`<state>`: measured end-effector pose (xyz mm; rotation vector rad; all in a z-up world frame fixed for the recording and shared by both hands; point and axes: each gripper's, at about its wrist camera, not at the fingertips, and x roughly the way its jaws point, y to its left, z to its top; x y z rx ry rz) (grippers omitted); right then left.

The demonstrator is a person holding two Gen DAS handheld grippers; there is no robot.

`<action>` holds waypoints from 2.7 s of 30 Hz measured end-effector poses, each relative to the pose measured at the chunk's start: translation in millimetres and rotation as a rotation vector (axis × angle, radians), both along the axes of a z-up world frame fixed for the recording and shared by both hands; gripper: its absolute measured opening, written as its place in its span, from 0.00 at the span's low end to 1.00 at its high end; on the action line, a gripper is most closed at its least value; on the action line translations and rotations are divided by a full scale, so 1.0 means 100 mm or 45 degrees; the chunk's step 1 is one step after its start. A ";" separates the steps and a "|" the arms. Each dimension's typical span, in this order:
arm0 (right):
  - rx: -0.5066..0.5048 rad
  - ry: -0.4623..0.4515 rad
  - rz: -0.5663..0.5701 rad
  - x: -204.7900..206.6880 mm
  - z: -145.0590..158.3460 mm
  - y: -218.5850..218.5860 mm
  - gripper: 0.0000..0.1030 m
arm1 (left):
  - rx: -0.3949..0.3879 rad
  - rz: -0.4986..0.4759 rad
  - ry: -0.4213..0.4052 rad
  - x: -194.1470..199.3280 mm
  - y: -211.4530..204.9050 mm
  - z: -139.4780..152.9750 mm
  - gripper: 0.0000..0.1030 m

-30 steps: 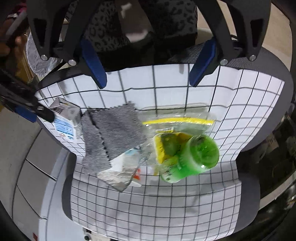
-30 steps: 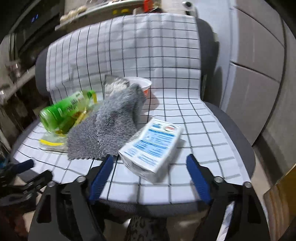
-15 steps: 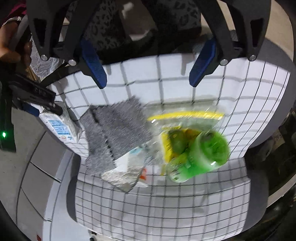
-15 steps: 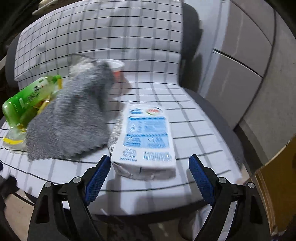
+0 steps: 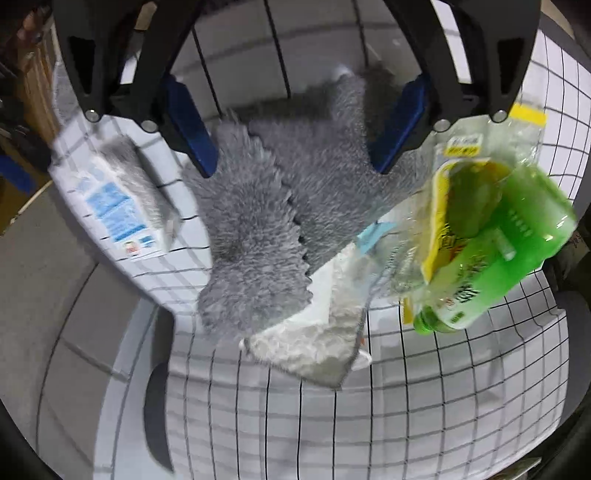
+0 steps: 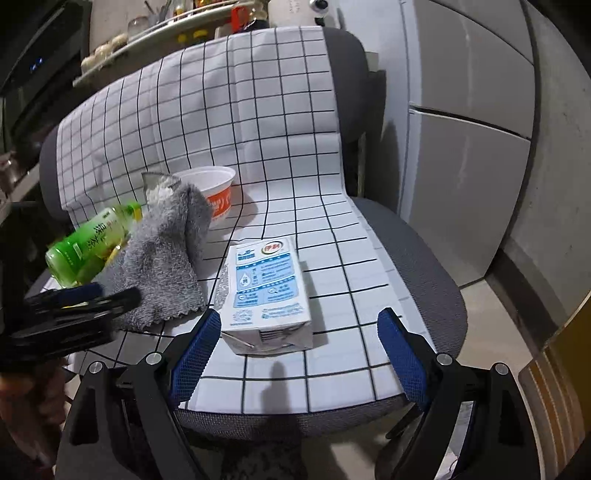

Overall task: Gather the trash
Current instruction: 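Grasp the grey cloth with the left tool and lift it, then grasp the milk carton with the right tool while the left tool holds the cloth, then carry the grey cloth and milk carton in both tools over the bin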

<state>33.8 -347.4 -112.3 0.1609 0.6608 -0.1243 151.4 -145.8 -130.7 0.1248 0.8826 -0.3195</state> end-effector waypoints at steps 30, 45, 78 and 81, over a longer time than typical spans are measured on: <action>-0.036 0.020 0.104 0.12 -0.20 0.10 0.84 | -0.273 0.015 -0.201 -0.82 0.75 0.61 0.12; -0.118 0.175 0.168 0.74 -0.35 0.34 0.79 | -0.272 0.009 -0.105 -0.74 0.76 0.32 0.12; -0.051 -0.142 -0.436 -1.86 0.50 -1.35 0.77 | -0.274 -0.983 -0.056 -1.84 -1.75 0.36 0.12; -0.017 -0.112 -0.491 -1.96 0.36 -1.54 0.77 | -0.204 -1.076 0.034 -1.89 -2.08 0.16 0.12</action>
